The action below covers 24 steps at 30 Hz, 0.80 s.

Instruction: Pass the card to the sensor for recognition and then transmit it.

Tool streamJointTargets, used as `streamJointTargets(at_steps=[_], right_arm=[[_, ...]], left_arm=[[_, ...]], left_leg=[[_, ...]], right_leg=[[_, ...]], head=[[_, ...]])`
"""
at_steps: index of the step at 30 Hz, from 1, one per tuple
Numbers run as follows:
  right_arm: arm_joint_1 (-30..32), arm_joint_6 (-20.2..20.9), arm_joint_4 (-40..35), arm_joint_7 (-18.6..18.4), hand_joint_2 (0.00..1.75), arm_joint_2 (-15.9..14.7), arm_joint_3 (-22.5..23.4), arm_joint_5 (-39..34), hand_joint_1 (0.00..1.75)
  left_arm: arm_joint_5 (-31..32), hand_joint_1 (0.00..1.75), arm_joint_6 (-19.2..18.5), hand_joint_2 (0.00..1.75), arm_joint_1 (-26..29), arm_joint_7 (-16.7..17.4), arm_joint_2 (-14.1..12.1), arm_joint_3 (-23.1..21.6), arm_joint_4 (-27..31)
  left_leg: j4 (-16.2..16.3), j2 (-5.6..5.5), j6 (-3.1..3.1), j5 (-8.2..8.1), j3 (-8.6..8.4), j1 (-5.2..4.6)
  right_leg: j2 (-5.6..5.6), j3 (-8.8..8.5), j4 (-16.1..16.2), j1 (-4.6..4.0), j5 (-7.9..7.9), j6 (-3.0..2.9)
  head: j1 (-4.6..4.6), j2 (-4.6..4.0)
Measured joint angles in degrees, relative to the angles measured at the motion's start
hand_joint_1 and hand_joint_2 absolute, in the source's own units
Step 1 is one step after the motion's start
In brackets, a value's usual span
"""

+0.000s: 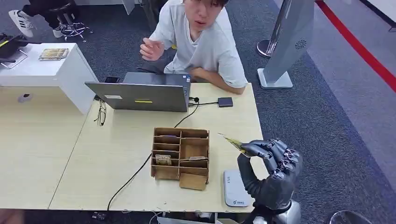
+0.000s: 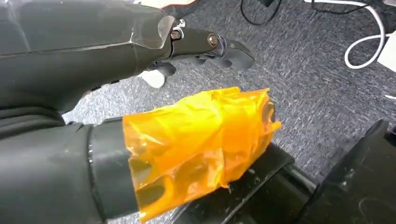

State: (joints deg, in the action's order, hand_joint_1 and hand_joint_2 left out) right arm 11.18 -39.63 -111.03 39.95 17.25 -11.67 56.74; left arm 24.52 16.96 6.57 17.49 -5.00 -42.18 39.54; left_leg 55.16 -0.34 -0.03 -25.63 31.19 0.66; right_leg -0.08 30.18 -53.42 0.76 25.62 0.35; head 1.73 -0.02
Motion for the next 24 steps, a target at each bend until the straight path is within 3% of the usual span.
streamJointTargets(at_steps=[3,6,11,14,19,24], right_arm=[[-0.8,0.0,1.6,-3.7,1.75,-0.4,-1.5,-1.5,1.75],[-1.1,-0.1,2.6,-5.0,1.75,-0.7,-2.8,-1.9,1.75],[-4.2,-0.1,4.9,-17.0,1.75,-4.8,-7.8,-0.5,1.75],[-6.8,0.0,7.1,-22.0,1.75,-7.4,-12.3,0.1,1.75],[-10.2,0.3,10.6,-26.2,1.75,-9.7,-17.7,-1.0,1.75],[-12.8,4.0,13.6,-30.0,1.75,-10.4,-20.1,-0.5,1.75]], left_arm=[[0.4,0.00,-0.1,0.00,-0.5,-0.3,0.3,0.3,-0.7],[0.5,0.00,-0.1,0.00,-0.8,-0.5,0.5,0.4,-1.0],[1.5,0.00,-0.8,0.00,-1.0,-0.7,0.8,0.8,-1.5],[2.3,0.00,-1.3,0.00,-1.3,-0.8,1.0,1.4,-1.9],[3.5,0.00,-1.9,0.00,-1.9,-1.2,1.4,2.0,-2.5],[4.3,0.00,-2.2,0.00,-2.2,-1.3,1.7,2.6,-2.9]], left_leg=[[0.0,0.01,0.00,0.00,0.00,0.00],[0.0,0.00,-0.02,0.01,0.01,0.00],[0.0,0.01,-0.02,0.01,0.02,0.00],[0.0,0.01,-0.02,0.02,0.01,0.00],[0.0,0.00,-0.04,0.04,0.01,0.00],[0.0,0.01,-0.05,0.04,0.01,0.02]], right_leg=[[0.01,0.01,0.0,0.00,0.00,0.00],[0.00,0.00,0.0,0.00,0.00,-0.01],[0.01,0.01,0.0,0.00,0.00,-0.01],[0.01,0.01,0.0,0.00,-0.01,-0.02],[0.00,0.01,0.0,0.00,-0.03,-0.05],[0.01,0.03,0.0,-0.02,-0.03,-0.06]], head=[[0.00,0.00],[0.02,0.00],[0.02,0.00],[0.02,0.00],[0.02,0.00],[0.02,0.00]])
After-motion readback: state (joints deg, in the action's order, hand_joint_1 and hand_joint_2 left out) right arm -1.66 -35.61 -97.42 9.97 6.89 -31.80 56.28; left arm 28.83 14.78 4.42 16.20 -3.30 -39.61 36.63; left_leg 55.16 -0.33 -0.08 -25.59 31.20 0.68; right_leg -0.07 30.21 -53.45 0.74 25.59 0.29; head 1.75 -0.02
